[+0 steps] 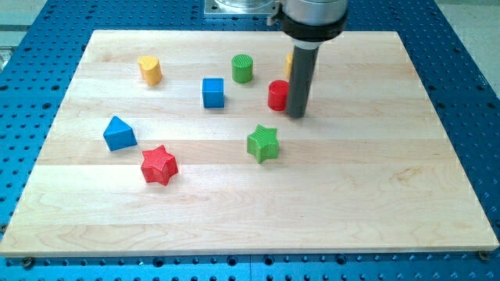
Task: Touch the bottom right side of the blue cube
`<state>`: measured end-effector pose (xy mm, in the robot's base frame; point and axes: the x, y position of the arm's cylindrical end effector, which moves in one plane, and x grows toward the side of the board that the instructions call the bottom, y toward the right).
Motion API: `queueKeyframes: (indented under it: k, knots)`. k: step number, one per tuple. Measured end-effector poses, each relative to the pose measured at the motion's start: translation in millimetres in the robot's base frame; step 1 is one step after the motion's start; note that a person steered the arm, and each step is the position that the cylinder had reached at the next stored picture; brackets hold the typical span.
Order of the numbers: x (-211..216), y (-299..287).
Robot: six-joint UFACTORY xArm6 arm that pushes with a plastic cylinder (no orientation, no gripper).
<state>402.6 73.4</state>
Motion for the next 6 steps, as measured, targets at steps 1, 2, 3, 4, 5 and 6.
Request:
queueKeyframes:
  k: [1, 2, 3, 4, 5, 6]
  knots:
    - [22, 31]
    - [24, -16]
    - [26, -67]
    - [-4, -68]
    - [-29, -65]
    - [-9, -65]
